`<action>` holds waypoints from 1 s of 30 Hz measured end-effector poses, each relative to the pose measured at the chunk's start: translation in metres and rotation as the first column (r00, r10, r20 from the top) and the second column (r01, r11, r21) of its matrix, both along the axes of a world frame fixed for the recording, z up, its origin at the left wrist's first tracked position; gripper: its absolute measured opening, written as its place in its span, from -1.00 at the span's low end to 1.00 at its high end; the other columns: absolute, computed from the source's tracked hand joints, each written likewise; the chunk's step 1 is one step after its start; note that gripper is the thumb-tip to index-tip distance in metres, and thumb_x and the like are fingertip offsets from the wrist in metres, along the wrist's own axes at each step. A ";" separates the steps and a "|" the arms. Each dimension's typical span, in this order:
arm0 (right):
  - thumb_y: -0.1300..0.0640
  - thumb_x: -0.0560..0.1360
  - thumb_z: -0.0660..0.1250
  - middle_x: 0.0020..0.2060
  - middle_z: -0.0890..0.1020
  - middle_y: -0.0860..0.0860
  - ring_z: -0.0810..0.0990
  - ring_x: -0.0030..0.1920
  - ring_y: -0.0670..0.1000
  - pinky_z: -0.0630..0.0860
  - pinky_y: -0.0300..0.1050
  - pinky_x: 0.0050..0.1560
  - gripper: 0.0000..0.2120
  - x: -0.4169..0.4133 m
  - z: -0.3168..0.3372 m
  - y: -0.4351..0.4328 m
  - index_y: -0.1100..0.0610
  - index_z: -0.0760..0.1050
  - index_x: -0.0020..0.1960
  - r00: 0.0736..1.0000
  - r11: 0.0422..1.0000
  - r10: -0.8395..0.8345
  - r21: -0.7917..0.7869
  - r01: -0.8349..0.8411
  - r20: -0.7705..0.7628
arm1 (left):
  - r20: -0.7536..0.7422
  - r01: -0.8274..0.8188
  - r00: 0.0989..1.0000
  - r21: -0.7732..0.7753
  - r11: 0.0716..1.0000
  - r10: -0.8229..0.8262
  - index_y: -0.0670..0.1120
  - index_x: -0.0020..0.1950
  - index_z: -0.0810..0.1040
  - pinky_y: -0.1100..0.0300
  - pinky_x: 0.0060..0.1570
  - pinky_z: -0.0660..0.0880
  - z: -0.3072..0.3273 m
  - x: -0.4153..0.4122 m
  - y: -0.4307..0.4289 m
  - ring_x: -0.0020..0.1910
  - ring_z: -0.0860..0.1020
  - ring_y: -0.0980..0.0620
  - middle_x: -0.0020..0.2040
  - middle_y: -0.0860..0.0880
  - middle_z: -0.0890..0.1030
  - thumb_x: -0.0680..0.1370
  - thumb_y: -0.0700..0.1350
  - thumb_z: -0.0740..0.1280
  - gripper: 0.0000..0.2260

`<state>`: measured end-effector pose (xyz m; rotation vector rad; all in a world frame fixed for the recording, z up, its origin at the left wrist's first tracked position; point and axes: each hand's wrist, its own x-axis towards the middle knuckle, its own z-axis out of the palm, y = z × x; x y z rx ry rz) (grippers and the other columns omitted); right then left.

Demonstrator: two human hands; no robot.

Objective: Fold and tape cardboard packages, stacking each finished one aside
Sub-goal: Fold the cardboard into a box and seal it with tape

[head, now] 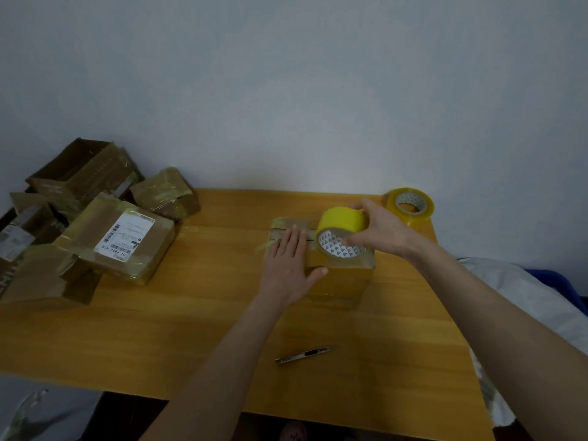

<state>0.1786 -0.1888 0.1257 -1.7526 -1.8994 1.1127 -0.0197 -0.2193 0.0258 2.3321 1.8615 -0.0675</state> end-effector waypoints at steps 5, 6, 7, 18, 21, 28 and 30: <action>0.18 0.36 0.51 0.15 0.56 0.03 0.54 0.12 0.07 0.54 0.00 0.08 -0.43 0.003 -0.009 0.003 -0.01 0.44 0.32 1.000 0.983 -0.005 0.184 0.011 -0.030 | -0.054 0.029 0.998 0.026 0.999 -0.027 -0.08 0.55 -0.26 0.05 0.50 -0.21 0.002 0.003 0.000 0.54 -0.24 -0.04 0.56 -0.10 -0.24 0.60 0.26 -0.06 -0.31; 0.19 0.37 0.49 0.20 0.56 0.03 0.53 0.16 0.07 0.53 0.02 0.12 -0.43 0.004 -0.009 0.004 -0.05 0.44 0.33 1.000 0.979 0.017 0.202 -0.018 0.004 | -0.060 0.031 0.998 0.026 0.999 -0.030 -0.08 0.55 -0.25 0.05 0.50 -0.20 0.002 0.003 -0.001 0.54 -0.23 -0.04 0.56 -0.10 -0.24 0.60 0.25 -0.06 -0.32; 0.18 0.37 0.48 0.25 0.54 0.03 0.51 0.21 0.07 0.50 0.03 0.17 -0.41 0.009 -0.008 0.005 -0.09 0.44 0.35 0.998 0.976 0.031 0.215 -0.042 0.054 | -0.063 0.027 0.998 0.023 0.999 -0.026 -0.08 0.55 -0.25 0.05 0.50 -0.20 0.002 0.002 -0.001 0.54 -0.23 -0.04 0.56 -0.10 -0.24 0.60 0.25 -0.06 -0.32; -0.12 0.35 0.49 0.24 0.48 -0.10 0.42 0.31 0.01 0.39 -0.08 0.24 -0.40 0.069 0.002 0.011 -0.13 0.43 0.36 0.988 0.993 0.085 0.066 -0.094 0.126 | -0.095 -0.041 0.994 0.048 0.998 0.045 0.19 0.55 -0.13 -0.23 0.44 -0.12 0.002 0.004 0.001 0.54 -0.16 -0.19 0.56 -0.03 -0.21 0.54 0.32 0.04 -0.36; -0.25 0.42 0.33 0.17 0.51 -0.13 0.51 0.19 -0.05 0.44 -0.10 0.22 -0.44 0.078 0.001 0.010 0.10 0.53 0.27 0.999 0.998 0.034 -0.055 -0.034 -0.011 | -0.065 -0.036 0.997 0.032 0.999 0.038 0.17 0.55 -0.11 -0.10 0.47 0.01 0.003 0.005 0.004 0.54 -0.12 -0.21 0.57 -0.19 -0.15 0.55 0.27 0.07 -0.36; -0.13 0.46 0.40 -0.21 0.63 -0.04 0.60 -0.13 -0.01 0.50 -0.16 -0.11 -0.70 0.086 -0.008 0.014 0.11 0.58 -0.23 0.994 0.994 -0.093 -0.070 0.089 -0.059 | -0.005 -0.052 0.999 0.033 0.998 0.052 0.22 0.54 -0.12 -0.04 0.46 0.09 0.003 0.002 0.006 0.54 -0.12 -0.20 0.55 -0.25 -0.16 0.56 0.23 0.12 -0.37; -0.21 0.42 0.40 -0.19 0.58 -0.04 0.55 -0.10 0.02 0.50 -0.07 -0.06 -0.64 0.093 -0.015 0.016 0.11 0.53 -0.20 0.988 0.993 -0.117 -0.011 0.118 0.102 | 0.017 -0.065 0.998 0.027 0.998 0.064 0.24 0.54 -0.12 -0.05 0.46 0.12 0.003 0.003 0.007 0.54 -0.12 -0.20 0.55 -0.24 -0.16 0.56 0.21 0.13 -0.38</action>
